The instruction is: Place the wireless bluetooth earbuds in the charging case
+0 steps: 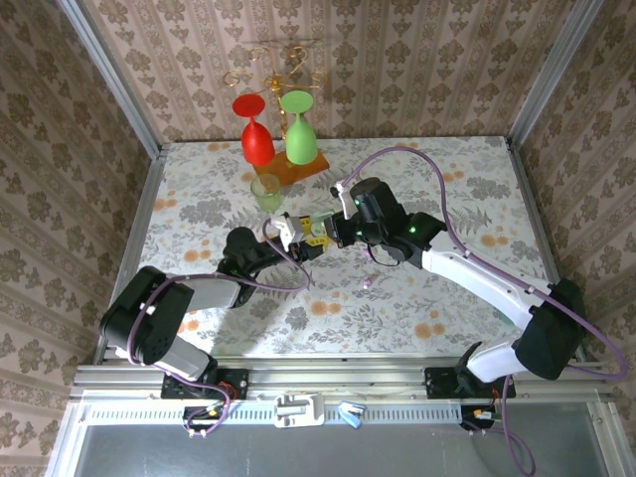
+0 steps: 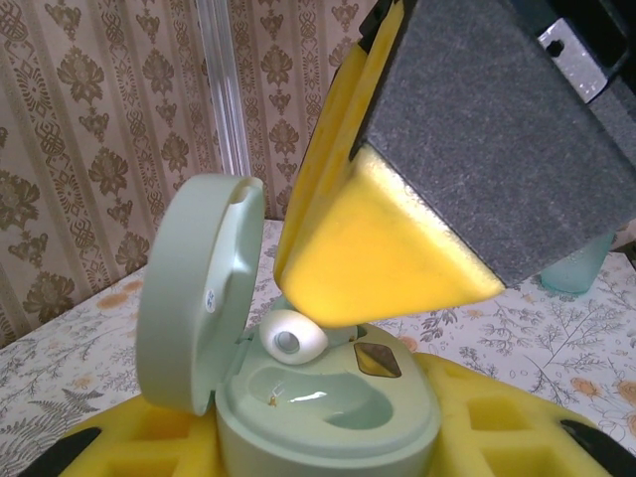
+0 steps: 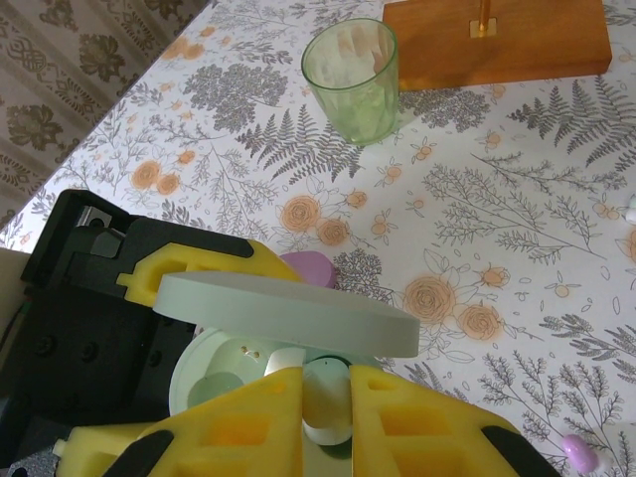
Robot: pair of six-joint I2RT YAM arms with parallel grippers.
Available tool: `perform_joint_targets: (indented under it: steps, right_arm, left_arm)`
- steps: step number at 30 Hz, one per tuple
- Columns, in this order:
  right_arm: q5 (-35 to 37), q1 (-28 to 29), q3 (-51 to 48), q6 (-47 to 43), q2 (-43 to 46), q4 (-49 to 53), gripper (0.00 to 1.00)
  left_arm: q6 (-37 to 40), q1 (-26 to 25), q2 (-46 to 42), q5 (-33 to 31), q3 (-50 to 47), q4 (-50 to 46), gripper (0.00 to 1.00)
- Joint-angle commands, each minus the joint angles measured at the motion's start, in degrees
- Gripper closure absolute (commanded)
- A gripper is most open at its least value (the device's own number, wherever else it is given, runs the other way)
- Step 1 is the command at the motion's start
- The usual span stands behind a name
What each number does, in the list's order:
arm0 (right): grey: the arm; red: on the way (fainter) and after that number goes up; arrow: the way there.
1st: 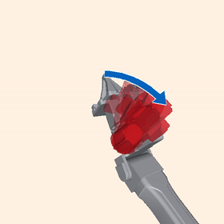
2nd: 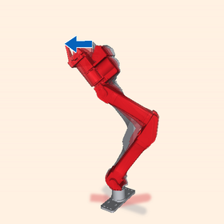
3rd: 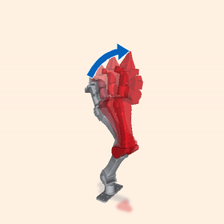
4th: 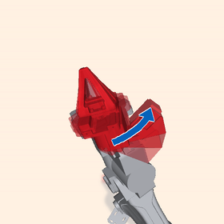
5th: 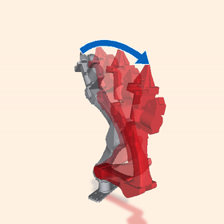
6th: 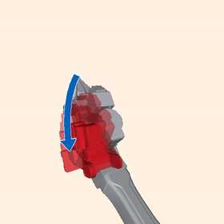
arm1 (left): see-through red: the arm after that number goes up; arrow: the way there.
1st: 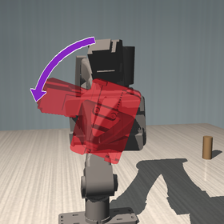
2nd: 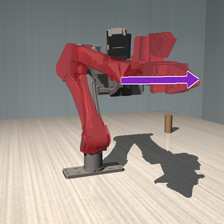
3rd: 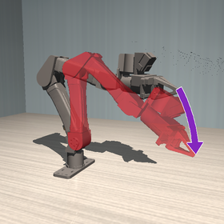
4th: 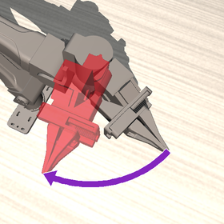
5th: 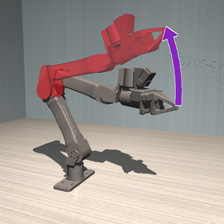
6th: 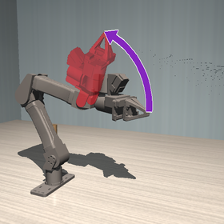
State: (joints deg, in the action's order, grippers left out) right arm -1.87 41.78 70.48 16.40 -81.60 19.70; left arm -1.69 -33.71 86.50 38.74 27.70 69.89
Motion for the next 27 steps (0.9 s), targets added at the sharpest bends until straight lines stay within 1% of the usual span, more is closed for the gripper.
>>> perform_joint_targets:
  steps: [1,2,3,9,17,23,27]
  right_arm:
    - [0.3,0.3,0.0,-0.7,1.4,0.3,0.84]
    - [0.6,0.3,-0.2,-0.7,1.4,0.2,0.84]
    - [0.8,0.3,-0.5,-0.6,3.3,0.1,0.84]
    - [1.9,0.1,-2.3,0.2,5.2,0.0,0.84]
    - [4.4,-0.7,-6.9,2.5,9.8,0.2,0.84]
    - [6.4,-3.3,-12.4,4.2,13.5,2.1,0.84]
    - [6.2,-6.5,-17.4,5.6,14.9,1.5,0.84]
  left_arm:
    - [0.0,-0.4,-2.1,0.3,-0.4,3.5,0.76]
    - [0.1,-0.3,-2.2,0.0,-0.5,3.5,0.76]
    - [0.0,-0.3,-2.1,-0.3,-0.4,3.5,0.76]
    - [0.0,0.0,-1.5,-0.8,-0.1,3.2,0.76]
    - [0.5,1.2,-0.5,-1.5,-0.6,3.3,0.76]
    - [0.9,3.1,-1.2,-1.5,-2.2,3.3,0.76]
    - [1.0,4.0,-2.5,-1.5,-3.7,3.1,0.76]
